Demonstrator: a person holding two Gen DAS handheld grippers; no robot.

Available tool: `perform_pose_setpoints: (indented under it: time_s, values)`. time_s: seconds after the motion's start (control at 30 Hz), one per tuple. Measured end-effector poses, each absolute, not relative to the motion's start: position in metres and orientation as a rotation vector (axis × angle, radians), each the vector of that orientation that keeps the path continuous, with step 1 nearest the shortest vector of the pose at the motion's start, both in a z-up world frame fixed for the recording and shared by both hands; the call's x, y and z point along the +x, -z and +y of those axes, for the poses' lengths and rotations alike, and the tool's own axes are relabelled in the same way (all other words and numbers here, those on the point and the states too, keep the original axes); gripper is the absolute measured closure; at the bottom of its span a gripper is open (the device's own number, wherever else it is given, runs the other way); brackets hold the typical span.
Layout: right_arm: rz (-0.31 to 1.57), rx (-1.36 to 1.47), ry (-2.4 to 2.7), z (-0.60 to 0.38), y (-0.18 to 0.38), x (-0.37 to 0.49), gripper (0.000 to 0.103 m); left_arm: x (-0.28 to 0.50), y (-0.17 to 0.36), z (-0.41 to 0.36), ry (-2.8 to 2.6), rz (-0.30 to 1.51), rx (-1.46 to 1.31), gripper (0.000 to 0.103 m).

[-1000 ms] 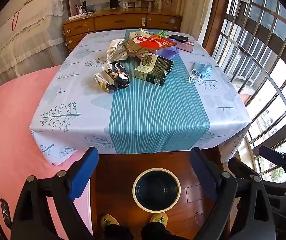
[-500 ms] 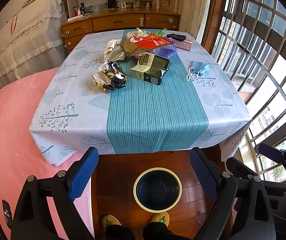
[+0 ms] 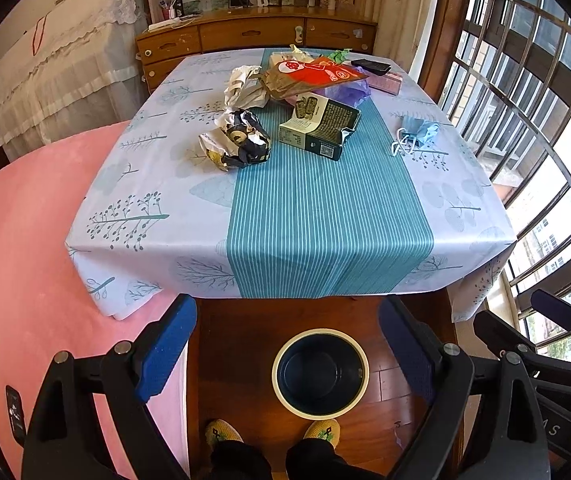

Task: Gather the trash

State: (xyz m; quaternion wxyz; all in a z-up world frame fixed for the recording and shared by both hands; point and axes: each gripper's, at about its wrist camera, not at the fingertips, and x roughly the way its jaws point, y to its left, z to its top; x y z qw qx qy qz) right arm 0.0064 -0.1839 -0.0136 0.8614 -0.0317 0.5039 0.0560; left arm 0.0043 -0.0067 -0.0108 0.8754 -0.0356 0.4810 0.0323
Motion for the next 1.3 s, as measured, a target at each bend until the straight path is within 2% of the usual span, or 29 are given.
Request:
perform_pose_setpoints:
  time_s: [1.3]
  values:
    - [1.066, -0.058, -0.127, -0.1794, 0.0142, 0.0056, 0.023, -0.0002, 0.0119, -0.0011, -0.089, 1.019, -0.083, 0.012]
